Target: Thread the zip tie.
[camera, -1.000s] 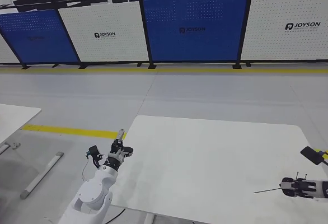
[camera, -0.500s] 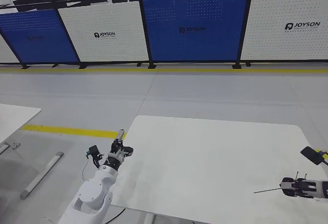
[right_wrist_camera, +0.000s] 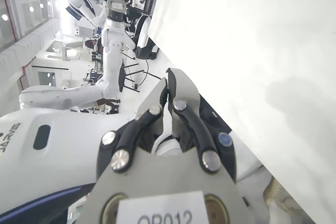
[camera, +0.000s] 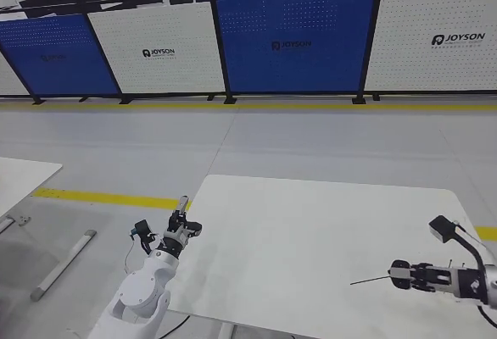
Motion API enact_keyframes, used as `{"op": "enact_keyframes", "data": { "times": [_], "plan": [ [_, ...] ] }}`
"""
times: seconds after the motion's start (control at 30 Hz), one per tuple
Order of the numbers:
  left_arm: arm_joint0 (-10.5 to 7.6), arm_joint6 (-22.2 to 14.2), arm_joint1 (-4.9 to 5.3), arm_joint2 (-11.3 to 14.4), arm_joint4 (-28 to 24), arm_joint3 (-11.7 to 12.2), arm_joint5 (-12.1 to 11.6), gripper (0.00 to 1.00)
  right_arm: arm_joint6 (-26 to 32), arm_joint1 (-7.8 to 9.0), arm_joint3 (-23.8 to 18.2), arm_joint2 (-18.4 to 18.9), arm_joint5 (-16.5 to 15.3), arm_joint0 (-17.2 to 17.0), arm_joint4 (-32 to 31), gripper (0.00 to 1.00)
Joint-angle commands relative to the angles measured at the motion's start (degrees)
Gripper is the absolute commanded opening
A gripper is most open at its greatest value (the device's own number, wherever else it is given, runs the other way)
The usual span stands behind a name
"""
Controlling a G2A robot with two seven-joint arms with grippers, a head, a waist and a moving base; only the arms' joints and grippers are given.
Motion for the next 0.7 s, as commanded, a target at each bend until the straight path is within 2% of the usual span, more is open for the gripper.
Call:
{"op": "enact_keyframes", "data": {
  "times": [0.0,0.37,0.47,0.57,0.67],
  "plan": [
    [0.00,0.0,0.00,0.0,0.0,0.0,0.0,1.00,-0.1,-0.16,0.2,-0.8,0.4,0.5,0.0,0.00],
    [0.00,0.0,0.00,0.0,0.0,0.0,0.0,1.00,-0.1,-0.16,0.2,-0.8,0.4,0.5,0.0,0.00],
    [0.00,0.0,0.00,0.0,0.0,0.0,0.0,1.00,-3.9,-0.72,1.1,-1.6,-0.2,-0.1,1.9,0.00],
    [0.00,0.0,0.00,0.0,0.0,0.0,0.0,1.00,-7.9,-1.65,0.9,-3.7,-1.3,0.8,2.2,0.00],
    [0.00,0.0,0.00,0.0,0.0,0.0,0.0,1.00,-11.8,-2.58,-0.2,-6.3,-0.1,2.1,0.6,0.00]
  ]
}}
